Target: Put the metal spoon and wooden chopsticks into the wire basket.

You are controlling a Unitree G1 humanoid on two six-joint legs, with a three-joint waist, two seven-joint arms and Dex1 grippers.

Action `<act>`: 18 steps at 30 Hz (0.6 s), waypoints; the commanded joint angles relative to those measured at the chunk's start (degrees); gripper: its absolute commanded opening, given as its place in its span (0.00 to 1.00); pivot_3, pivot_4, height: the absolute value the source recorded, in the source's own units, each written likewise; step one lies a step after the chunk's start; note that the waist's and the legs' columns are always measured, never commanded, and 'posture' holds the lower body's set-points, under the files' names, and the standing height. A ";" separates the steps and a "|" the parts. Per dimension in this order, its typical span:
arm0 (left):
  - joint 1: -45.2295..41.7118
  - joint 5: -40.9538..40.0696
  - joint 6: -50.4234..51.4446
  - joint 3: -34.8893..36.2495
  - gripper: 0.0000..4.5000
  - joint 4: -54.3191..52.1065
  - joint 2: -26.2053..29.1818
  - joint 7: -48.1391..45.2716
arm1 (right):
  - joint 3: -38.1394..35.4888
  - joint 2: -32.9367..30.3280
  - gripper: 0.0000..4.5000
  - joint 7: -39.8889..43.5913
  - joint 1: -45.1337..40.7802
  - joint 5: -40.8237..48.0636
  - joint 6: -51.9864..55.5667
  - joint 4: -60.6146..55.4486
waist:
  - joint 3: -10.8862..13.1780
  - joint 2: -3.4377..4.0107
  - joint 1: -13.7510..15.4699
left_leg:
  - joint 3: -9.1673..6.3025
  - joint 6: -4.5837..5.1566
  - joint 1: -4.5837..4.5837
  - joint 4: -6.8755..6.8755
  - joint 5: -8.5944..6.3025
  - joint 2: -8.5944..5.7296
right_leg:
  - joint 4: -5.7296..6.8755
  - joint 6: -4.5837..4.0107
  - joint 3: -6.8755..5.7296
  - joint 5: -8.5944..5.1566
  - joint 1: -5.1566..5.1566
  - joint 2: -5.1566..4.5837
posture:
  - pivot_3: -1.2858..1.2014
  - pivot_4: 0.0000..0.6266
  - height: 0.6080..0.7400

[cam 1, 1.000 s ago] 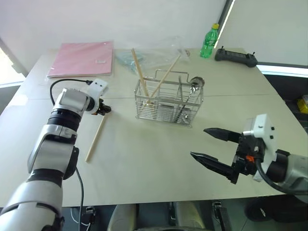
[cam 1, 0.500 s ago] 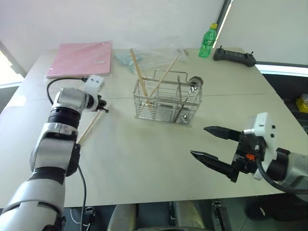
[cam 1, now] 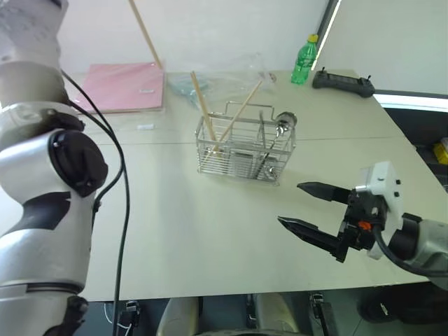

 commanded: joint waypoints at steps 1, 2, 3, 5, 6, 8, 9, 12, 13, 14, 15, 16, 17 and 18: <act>3.36 -1.84 2.15 -4.27 0.01 -10.63 -5.04 -2.04 | -0.49 -0.07 1.00 0.08 -0.51 0.18 -0.88 -0.38 | 0.01 -0.01 0.11 | 0.00 -0.03 0.01 0.07 0.02 0.02 | -0.01 -0.03 -0.01 -0.02 0.10 -0.01 | 0.52 0.24 0.91; 5.39 -1.80 2.80 -5.52 0.01 -13.78 -6.63 -2.07 | -0.46 0.03 1.00 -0.10 -0.57 0.36 -0.95 -0.35 | 0.01 -0.02 0.12 | 0.02 -0.05 0.04 0.13 0.04 0.03 | -0.08 -0.20 0.00 -0.11 0.23 -0.03 | 0.52 0.24 0.91; 7.50 -2.02 3.43 -6.69 0.01 -16.98 -8.36 -1.88 | -0.59 0.10 1.00 -0.18 -0.54 0.52 -1.00 -0.32 | 0.00 -0.01 0.07 | 0.01 -0.06 0.04 0.20 0.04 0.04 | -0.10 -0.24 0.00 -0.10 0.31 -0.06 | 0.52 0.24 0.91; 10.57 -2.39 4.76 -8.35 0.01 -21.68 -10.99 -1.22 | -0.80 0.20 1.00 -0.33 -0.44 0.84 -1.04 -0.32 | 0.01 -0.02 -0.03 | 0.06 -0.06 0.04 0.23 0.04 0.03 | -0.15 -0.36 0.04 -0.02 0.35 -0.09 | 0.52 0.24 0.91; 12.00 -2.17 4.77 -9.46 0.01 -23.66 -12.26 -1.07 | -0.90 0.24 1.00 -0.42 -0.37 0.95 -1.05 -0.35 | 0.01 -0.02 -0.06 | 0.06 -0.05 0.00 0.23 0.04 0.01 | -0.14 -0.37 0.05 -0.01 0.30 -0.09 | 0.52 0.24 0.91; 13.61 -1.73 5.00 -11.07 0.01 -25.77 -13.95 -0.78 | -1.10 0.15 1.00 -0.64 -0.43 1.30 -1.05 -0.36 | 0.02 -0.04 -0.18 | 0.07 -0.05 -0.05 0.17 0.04 0.01 | -0.09 -0.35 0.06 -0.01 0.17 -0.06 | 0.52 0.24 0.91; 14.11 -1.46 4.82 -11.73 0.01 -26.31 -14.42 -0.82 | -1.23 0.13 1.00 -0.77 -0.43 1.41 -1.06 -0.34 | 0.03 -0.04 -0.19 | 0.07 -0.04 -0.08 0.10 0.04 0.01 | -0.08 -0.20 0.07 0.08 0.09 -0.04 | 0.52 0.24 0.91; 15.40 -1.43 5.68 -13.43 0.01 -27.14 -15.21 -1.28 | -1.44 0.20 1.00 -1.23 -0.48 1.79 -1.15 -0.19 | 0.01 0.00 -0.20 | 0.07 -0.01 -0.06 -0.03 0.03 0.03 | -0.01 -0.11 0.06 0.08 0.01 0.04 | 0.52 0.24 0.91; 15.91 -1.39 5.93 -13.97 0.01 -27.52 -15.33 -1.46 | -1.45 0.20 1.00 -1.31 -0.48 1.82 -1.16 -0.19 | 0.01 0.01 -0.18 | 0.07 0.02 -0.04 -0.03 0.02 0.04 | 0.00 -0.10 0.06 0.06 0.01 0.05 | 0.52 0.24 0.91; 16.37 -1.31 5.93 -14.44 0.01 -27.82 -15.41 -1.67 | -1.39 0.18 1.00 -1.43 -0.54 1.82 -1.18 -0.18 | 0.00 0.02 -0.15 | 0.07 0.02 -0.05 -0.03 0.02 0.04 | -0.01 -0.10 0.06 0.05 0.01 0.05 | 0.52 0.24 0.91; 16.79 -1.36 6.40 -14.84 0.01 -28.13 -15.46 -1.81 | -1.39 0.21 1.00 -1.62 -0.53 1.83 -1.20 -0.21 | 0.00 0.02 -0.13 | 0.07 0.02 -0.04 -0.01 0.01 0.04 | -0.02 -0.10 0.06 0.05 0.04 0.04 | 0.52 0.24 0.91; 17.02 -1.47 6.79 -15.05 0.01 -28.20 -15.47 -1.93 | -1.35 0.22 1.00 -1.81 -0.60 1.88 -1.22 -0.19 | 0.00 0.02 -0.11 | 0.07 0.02 -0.03 0.02 0.02 0.04 | -0.04 -0.12 0.06 0.04 0.08 0.04 | 0.52 0.24 0.91; 17.30 -1.49 7.30 -15.19 0.08 -28.26 -15.43 -1.86 | -1.36 0.30 1.00 -2.05 -0.60 1.97 -1.28 -0.21 | 0.01 0.01 -0.08 | 0.08 0.02 -0.03 0.05 0.02 0.03 | -0.04 -0.27 0.06 -0.04 0.10 0.03 | 0.52 0.24 0.91; 17.57 -2.06 8.16 -15.00 0.15 -28.35 -15.49 -1.92 | -1.36 0.42 1.00 -2.35 -0.63 2.13 -1.38 -0.19 | 0.01 0.01 -0.08 | 0.07 0.02 -0.05 0.10 0.02 0.03 | -0.05 -0.33 0.06 -0.07 0.11 0.03 | 0.52 0.24 0.91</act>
